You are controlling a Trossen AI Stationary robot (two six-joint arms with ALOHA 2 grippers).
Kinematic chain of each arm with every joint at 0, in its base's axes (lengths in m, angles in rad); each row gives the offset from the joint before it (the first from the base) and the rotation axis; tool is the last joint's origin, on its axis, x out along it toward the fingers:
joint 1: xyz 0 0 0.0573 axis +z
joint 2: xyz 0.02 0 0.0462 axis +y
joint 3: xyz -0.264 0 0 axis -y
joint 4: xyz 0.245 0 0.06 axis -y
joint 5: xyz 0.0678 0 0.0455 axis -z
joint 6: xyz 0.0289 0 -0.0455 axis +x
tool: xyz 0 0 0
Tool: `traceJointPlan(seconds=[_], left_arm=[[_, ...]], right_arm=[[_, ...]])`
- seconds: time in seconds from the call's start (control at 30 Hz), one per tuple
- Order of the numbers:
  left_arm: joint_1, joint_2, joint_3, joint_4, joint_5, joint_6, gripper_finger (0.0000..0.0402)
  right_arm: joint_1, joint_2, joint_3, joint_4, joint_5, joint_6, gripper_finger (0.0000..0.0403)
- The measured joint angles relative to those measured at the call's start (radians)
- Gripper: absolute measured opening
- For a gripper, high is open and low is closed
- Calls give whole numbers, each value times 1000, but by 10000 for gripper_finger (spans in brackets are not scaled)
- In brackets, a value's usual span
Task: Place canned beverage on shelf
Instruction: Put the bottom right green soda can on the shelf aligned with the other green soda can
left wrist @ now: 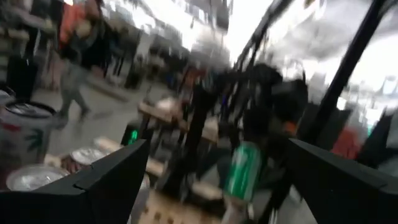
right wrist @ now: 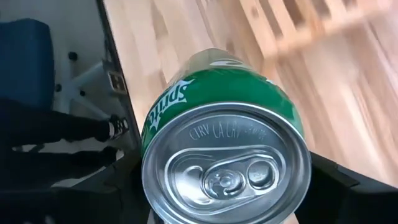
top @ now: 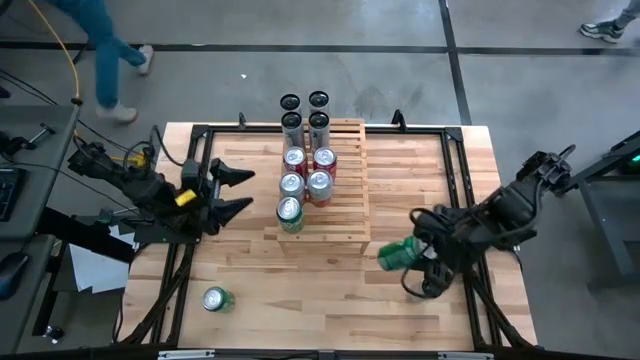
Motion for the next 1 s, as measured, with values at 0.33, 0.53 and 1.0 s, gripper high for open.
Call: traceJointPlan(seconds=[0.33, 0.53, 1.0], left_arm=[[31, 305, 440, -531, 216, -52, 372], [117, 487, 628, -702, 404, -131, 372], [259, 709, 704, -602, 707, -155, 372]], right_arm=[[-142, 0, 0, 190, -5, -313, 275], [-188, 0, 0, 330, -6, -430, 275], [-245, 85, -1, 547, -1, -645, 275]])
